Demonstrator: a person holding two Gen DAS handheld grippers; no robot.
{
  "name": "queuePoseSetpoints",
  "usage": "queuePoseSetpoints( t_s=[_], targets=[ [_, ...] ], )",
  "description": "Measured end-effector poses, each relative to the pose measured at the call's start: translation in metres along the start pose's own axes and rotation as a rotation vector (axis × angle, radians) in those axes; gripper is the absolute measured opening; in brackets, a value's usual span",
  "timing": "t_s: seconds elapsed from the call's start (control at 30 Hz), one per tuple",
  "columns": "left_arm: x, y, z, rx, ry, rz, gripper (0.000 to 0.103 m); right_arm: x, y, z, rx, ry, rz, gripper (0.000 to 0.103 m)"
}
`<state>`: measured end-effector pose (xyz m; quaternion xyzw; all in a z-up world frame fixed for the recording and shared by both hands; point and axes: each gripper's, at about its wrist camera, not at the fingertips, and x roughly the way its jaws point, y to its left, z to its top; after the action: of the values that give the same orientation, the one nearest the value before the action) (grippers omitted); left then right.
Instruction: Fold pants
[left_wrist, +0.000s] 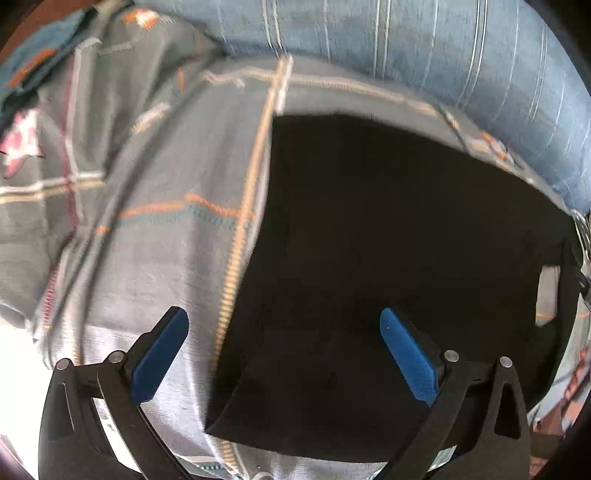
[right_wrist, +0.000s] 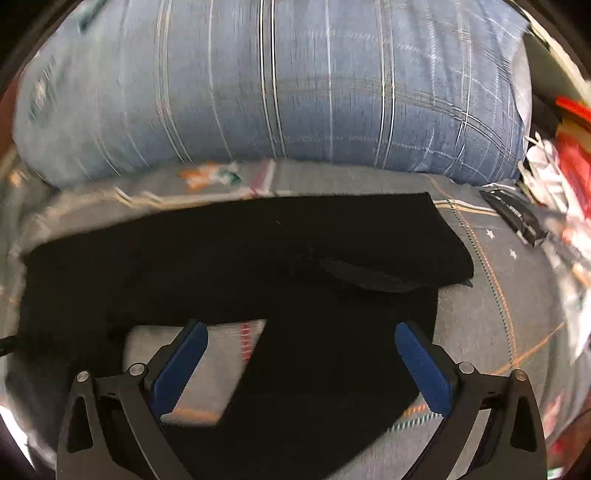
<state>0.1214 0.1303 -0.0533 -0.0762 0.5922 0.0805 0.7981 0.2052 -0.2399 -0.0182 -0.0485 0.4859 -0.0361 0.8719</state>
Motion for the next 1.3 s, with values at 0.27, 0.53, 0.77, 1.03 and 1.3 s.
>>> queuePoseSetpoints(
  t_s=[0.27, 0.53, 0.77, 1.03, 1.3],
  targets=[
    [0.0, -0.006, -0.007, 0.005, 0.038, -0.082, 0.041, -0.015, -0.037, -0.027, -0.002, -0.022, 0.11, 0.004],
    [-0.018, 0.006, -0.044, 0.032, 0.043, -0.121, 0.028, -0.065, -0.148, -0.131, 0.297, -0.007, 0.191, 0.004],
    [-0.035, 0.019, -0.058, -0.001, 0.028, -0.165, 0.028, -0.081, -0.183, -0.157, 0.459, -0.025, 0.271, 0.023],
    [-0.04, 0.008, -0.068, 0.034, 0.022, -0.172, 0.041, -0.049, -0.213, -0.151, 0.578, -0.024, 0.19, 0.049],
    [-0.046, 0.001, -0.053, 0.041, 0.012, -0.177, 0.041, -0.063, -0.217, -0.146, 0.529, -0.081, 0.16, 0.022]
  ],
)
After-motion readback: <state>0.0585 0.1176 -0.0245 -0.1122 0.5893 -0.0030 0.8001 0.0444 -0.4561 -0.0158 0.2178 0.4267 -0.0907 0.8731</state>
